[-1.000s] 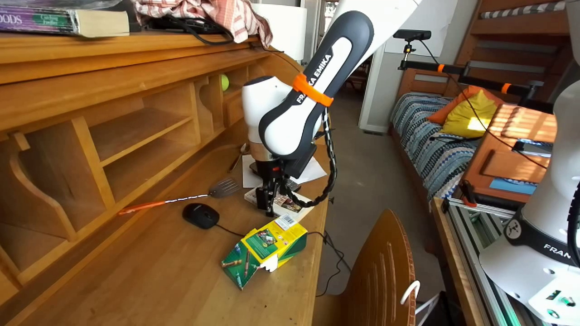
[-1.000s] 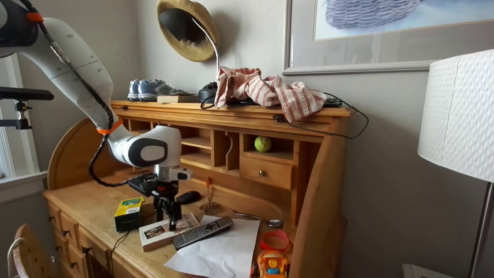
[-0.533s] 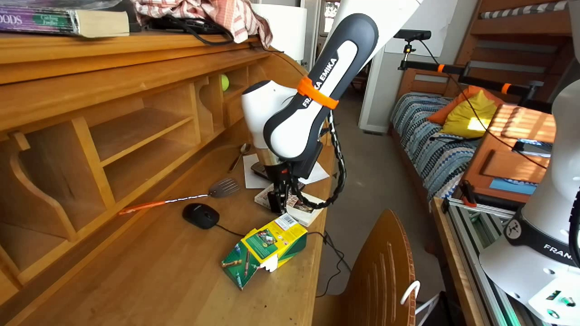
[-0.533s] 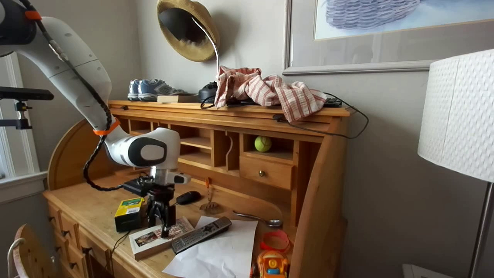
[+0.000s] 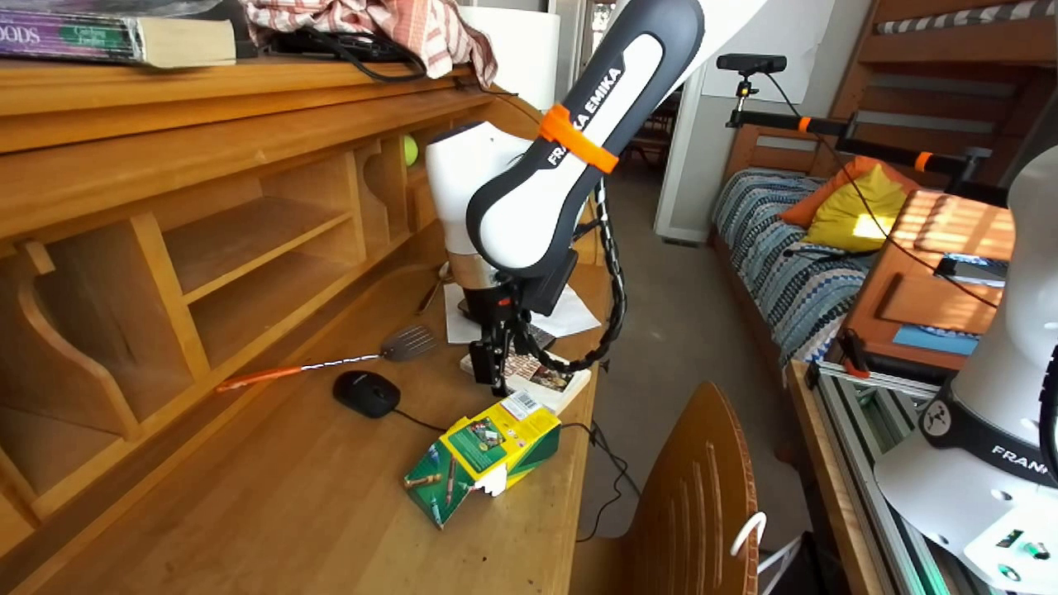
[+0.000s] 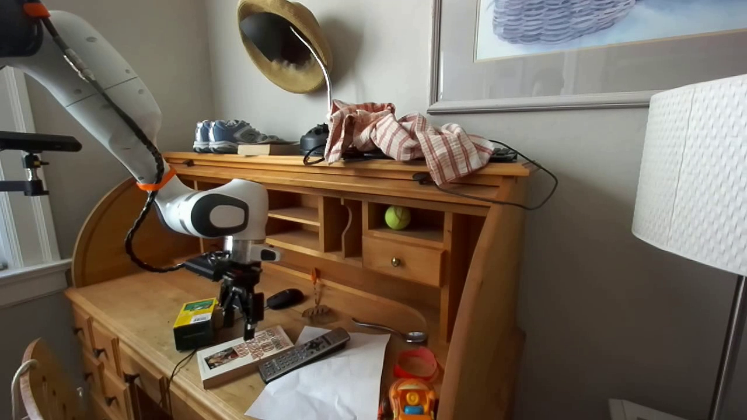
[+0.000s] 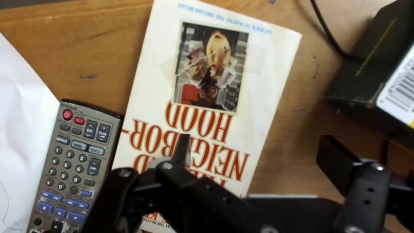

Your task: Put the white book on the top shelf

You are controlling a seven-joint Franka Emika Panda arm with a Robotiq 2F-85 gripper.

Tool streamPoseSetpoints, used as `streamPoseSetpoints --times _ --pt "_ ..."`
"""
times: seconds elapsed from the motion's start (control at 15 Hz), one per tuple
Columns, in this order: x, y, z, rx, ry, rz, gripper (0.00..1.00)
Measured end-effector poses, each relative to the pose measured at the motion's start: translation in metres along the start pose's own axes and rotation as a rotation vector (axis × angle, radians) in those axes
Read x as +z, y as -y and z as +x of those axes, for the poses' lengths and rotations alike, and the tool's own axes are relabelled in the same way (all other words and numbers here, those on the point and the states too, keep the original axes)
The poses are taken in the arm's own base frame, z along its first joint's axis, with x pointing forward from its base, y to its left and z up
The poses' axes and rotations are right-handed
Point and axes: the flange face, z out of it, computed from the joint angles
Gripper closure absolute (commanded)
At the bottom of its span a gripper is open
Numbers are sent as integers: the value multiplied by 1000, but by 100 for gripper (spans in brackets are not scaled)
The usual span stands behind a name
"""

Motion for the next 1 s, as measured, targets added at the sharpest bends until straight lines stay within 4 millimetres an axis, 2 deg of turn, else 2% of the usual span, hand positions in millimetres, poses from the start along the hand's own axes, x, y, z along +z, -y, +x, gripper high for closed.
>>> streamPoseSetpoints --times 0.2,0.33,0.67,1.0 --pt "-2 1 2 -6 -20 32 0" --pt "-10 -2 4 6 -48 53 0" --pt "-31 -37 3 94 -95 29 0" --pt "-31 -37 7 99 -99 31 0"
